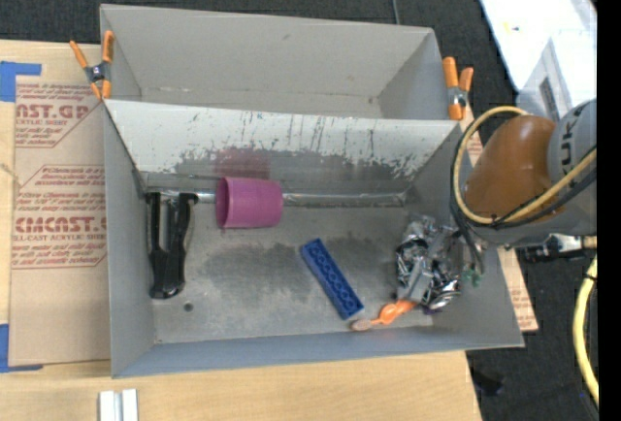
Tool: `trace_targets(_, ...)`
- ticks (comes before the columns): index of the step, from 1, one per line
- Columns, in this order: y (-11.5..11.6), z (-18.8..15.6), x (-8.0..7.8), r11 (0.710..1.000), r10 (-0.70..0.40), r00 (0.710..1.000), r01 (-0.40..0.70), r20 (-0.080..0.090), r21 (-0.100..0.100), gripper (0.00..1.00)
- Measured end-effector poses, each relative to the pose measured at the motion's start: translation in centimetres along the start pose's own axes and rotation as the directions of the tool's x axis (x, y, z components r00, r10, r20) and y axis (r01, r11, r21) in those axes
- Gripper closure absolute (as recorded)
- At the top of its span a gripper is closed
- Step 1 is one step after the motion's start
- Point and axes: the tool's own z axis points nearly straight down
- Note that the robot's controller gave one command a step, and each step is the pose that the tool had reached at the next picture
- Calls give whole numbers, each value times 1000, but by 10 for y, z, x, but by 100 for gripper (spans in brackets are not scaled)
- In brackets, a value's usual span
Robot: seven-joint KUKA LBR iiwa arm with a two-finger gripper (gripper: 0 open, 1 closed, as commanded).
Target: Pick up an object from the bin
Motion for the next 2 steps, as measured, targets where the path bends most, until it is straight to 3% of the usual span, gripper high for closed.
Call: trace_targets(2,3,0,-4,999,34,999,-34,0,-1,100)
